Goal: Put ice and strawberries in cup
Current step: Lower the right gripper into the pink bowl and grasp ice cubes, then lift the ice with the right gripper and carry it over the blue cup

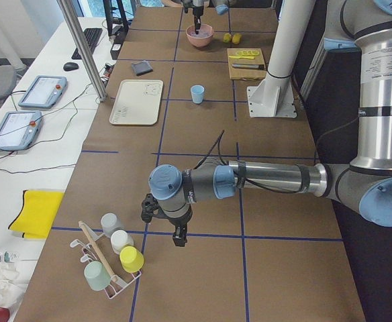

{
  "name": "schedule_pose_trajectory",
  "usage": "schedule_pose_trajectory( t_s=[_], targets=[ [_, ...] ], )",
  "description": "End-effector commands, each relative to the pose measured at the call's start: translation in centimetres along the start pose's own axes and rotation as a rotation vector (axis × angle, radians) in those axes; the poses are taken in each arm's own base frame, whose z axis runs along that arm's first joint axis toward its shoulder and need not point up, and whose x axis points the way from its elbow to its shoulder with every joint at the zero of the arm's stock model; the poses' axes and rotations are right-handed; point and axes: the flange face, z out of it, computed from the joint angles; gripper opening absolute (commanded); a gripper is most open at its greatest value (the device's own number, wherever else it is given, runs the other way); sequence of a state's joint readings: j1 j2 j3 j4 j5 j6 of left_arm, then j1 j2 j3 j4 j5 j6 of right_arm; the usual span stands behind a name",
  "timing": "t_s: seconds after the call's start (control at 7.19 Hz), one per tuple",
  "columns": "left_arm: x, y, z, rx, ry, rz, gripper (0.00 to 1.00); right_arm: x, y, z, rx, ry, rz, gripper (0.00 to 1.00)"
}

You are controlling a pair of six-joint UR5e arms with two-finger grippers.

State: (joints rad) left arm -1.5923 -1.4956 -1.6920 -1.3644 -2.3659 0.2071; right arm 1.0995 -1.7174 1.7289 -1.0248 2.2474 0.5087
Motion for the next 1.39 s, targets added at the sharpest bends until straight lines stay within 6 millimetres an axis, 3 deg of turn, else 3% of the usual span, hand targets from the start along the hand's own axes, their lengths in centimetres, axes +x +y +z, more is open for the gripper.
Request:
schedule_pose_trajectory(
  t_s=[0.0,0.14,0.28,0.42,0.7,0.97,1.25],
  targets=[
    [0.0,0.0,0.0,-0.001,0.0,0.0,1.0,1.2,-0.9,-2.0,0.039,0.002,0.023,0.05],
    [0.0,0.0,0.0,0.0,-0.001,0.001,1.0,2.7,-1.7,-5.3,0.091,-0.028,0.063,0.05],
    [0.1,0.0,-0.1,0.002,0.001,0.002,1.0,1.7,-2.2,-8.0,0.139,-0.051,0.043,0.05],
    [0.1,0.0,-0.1,0.002,0.001,0.002,1.0,0.0,-4.0,-9.2,0.175,-0.059,0.011,0.06],
    [0.1,0.0,-0.1,0.003,0.0,0.003,1.0,-1.3,-4.6,-9.7,0.192,-0.066,-0.001,0.01],
    [0.1,0.0,-0.1,0.003,0.0,0.003,1.0,-8.7,-6.1,-8.9,0.177,-0.131,-0.104,0.0],
    [0.2,0.0,-0.2,0.004,0.0,0.004,1.0,-19.2,-9.2,-8.4,0.14,-0.161,-0.05,0.0]
  ],
)
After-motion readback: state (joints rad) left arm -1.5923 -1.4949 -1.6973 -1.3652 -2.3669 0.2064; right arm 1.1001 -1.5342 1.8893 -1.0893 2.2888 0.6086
